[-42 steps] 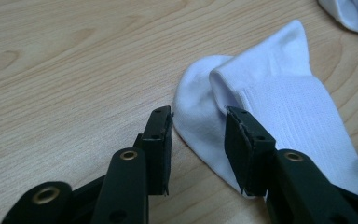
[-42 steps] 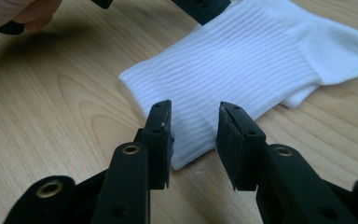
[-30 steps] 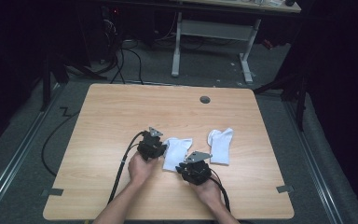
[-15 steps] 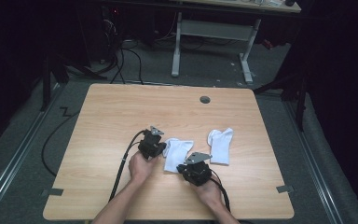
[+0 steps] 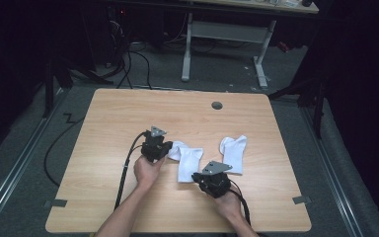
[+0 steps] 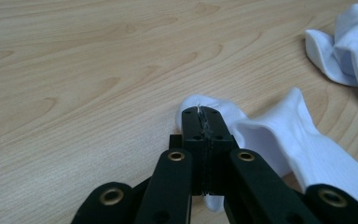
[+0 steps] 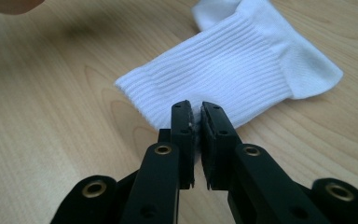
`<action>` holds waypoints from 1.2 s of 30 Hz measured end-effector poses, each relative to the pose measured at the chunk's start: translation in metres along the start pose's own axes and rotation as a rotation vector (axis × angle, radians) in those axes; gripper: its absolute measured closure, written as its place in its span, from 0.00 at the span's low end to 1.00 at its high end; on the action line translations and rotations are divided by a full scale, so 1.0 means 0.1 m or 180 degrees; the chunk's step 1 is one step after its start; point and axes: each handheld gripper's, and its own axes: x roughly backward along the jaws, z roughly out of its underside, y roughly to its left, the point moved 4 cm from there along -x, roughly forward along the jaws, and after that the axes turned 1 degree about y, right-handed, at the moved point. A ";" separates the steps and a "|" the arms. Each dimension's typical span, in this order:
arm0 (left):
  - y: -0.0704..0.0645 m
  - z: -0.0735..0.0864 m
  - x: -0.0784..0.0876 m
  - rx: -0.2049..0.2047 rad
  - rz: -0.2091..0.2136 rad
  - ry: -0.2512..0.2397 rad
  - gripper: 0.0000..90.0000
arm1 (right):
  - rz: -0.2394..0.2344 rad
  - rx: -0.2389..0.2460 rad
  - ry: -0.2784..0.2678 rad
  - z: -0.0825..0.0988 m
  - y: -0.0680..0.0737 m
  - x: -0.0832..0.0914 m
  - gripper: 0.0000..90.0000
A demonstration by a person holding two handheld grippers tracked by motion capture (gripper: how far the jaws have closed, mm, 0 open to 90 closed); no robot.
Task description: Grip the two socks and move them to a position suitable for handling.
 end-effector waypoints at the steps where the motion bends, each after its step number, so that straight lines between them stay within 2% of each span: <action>1: 0.01 0.00 0.00 0.0008 -0.0008 -0.0005 1.00 | -0.0012 0.0018 -0.0001 0.01 0.00 0.01 0.93; 3: 0.03 0.00 0.00 0.0004 -0.0042 -0.0002 1.00 | -0.0025 0.0022 -0.0003 0.04 0.02 0.02 0.93; 8: 0.11 -0.02 0.02 0.0101 -0.0103 -0.0077 1.00 | -0.0068 0.0028 0.0022 0.15 0.06 0.07 0.93; 13: 0.17 -0.02 0.00 0.0177 -0.0133 -0.0107 1.00 | -0.0118 -0.0037 0.0030 0.24 0.08 0.09 0.93; 19: 0.19 0.04 -0.11 0.0203 -0.0099 0.0014 0.99 | -0.0160 -0.0053 0.0064 0.31 0.10 0.05 0.93; 22: 0.19 0.06 -0.14 0.0161 -0.0112 0.0089 0.96 | -0.0169 -0.0074 0.0065 0.32 0.10 0.05 0.91; 27: 0.14 0.05 -0.11 0.0029 -0.0138 0.0091 0.80 | -0.0121 -0.0128 0.0003 0.27 0.05 0.06 0.81; 30: 0.09 0.06 -0.12 -0.0014 -0.0065 0.0108 0.73 | -0.0059 -0.0223 -0.0051 0.19 0.00 0.05 0.74; 32: 0.06 0.08 -0.16 -0.0044 -0.0030 0.0162 0.67 | -0.0004 -0.0281 -0.0047 0.12 -0.04 0.00 0.71; 36: 0.02 0.11 -0.21 -0.0121 -0.0027 0.0236 0.64 | 0.0063 -0.0326 0.0013 0.04 -0.08 -0.12 0.66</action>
